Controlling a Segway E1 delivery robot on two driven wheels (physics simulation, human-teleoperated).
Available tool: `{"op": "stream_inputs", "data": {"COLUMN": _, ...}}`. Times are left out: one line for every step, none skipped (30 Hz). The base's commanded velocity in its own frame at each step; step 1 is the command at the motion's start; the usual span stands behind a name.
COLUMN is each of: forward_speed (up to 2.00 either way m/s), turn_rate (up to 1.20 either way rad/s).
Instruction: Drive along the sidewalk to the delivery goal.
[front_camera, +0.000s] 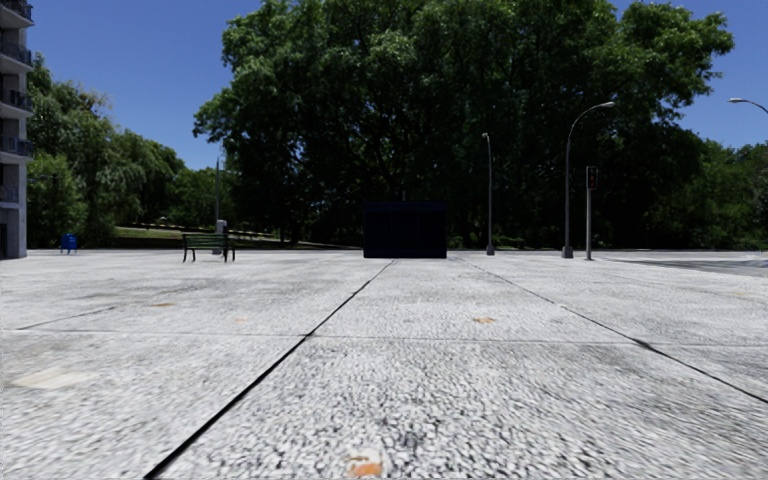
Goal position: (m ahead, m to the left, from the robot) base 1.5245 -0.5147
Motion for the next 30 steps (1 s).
{"op": "stream_inputs", "data": {"forward_speed": 2.0, "turn_rate": 0.0}}
{"op": "stream_inputs", "data": {"forward_speed": 2.0, "turn_rate": 0.0}}
{"op": "stream_inputs", "data": {"forward_speed": 2.0, "turn_rate": 0.0}}
{"op": "stream_inputs", "data": {"forward_speed": 2.0, "turn_rate": 0.0}}
{"op": "stream_inputs", "data": {"forward_speed": 2.0, "turn_rate": 0.0}}
{"op": "stream_inputs", "data": {"forward_speed": 2.0, "turn_rate": 0.0}}
{"op": "stream_inputs", "data": {"forward_speed": 2.0, "turn_rate": 0.0}}
{"op": "stream_inputs", "data": {"forward_speed": 2.0, "turn_rate": 0.0}}
{"op": "stream_inputs", "data": {"forward_speed": 2.0, "turn_rate": 0.0}}
{"op": "stream_inputs", "data": {"forward_speed": 2.0, "turn_rate": 0.0}}
{"op": "stream_inputs", "data": {"forward_speed": 2.0, "turn_rate": 0.0}}
{"op": "stream_inputs", "data": {"forward_speed": 2.0, "turn_rate": 0.0}}
{"op": "stream_inputs", "data": {"forward_speed": 2.0, "turn_rate": 0.0}}
{"op": "stream_inputs", "data": {"forward_speed": 2.0, "turn_rate": 0.0}}
{"op": "stream_inputs", "data": {"forward_speed": 2.0, "turn_rate": 0.0}}
{"op": "stream_inputs", "data": {"forward_speed": 2.0, "turn_rate": 0.0}}
{"op": "stream_inputs", "data": {"forward_speed": 2.0, "turn_rate": 0.0}}
{"op": "stream_inputs", "data": {"forward_speed": 2.0, "turn_rate": 0.0}}
{"op": "stream_inputs", "data": {"forward_speed": 2.0, "turn_rate": 0.0}}
{"op": "stream_inputs", "data": {"forward_speed": 2.0, "turn_rate": 0.0}}
{"op": "stream_inputs", "data": {"forward_speed": 2.0, "turn_rate": 0.0}}
{"op": "stream_inputs", "data": {"forward_speed": 2.0, "turn_rate": 0.0}}
{"op": "stream_inputs", "data": {"forward_speed": 2.0, "turn_rate": 0.0}}
{"op": "stream_inputs", "data": {"forward_speed": 2.0, "turn_rate": 0.0}}
{"op": "stream_inputs", "data": {"forward_speed": 2.0, "turn_rate": 0.0}}
{"op": "stream_inputs", "data": {"forward_speed": 2.0, "turn_rate": 0.0}}
{"op": "stream_inputs", "data": {"forward_speed": 2.0, "turn_rate": 0.0}}
{"op": "stream_inputs", "data": {"forward_speed": 2.0, "turn_rate": 0.0}}
{"op": "stream_inputs", "data": {"forward_speed": 2.0, "turn_rate": 0.0}}
{"op": "stream_inputs", "data": {"forward_speed": 2.0, "turn_rate": 0.0}}
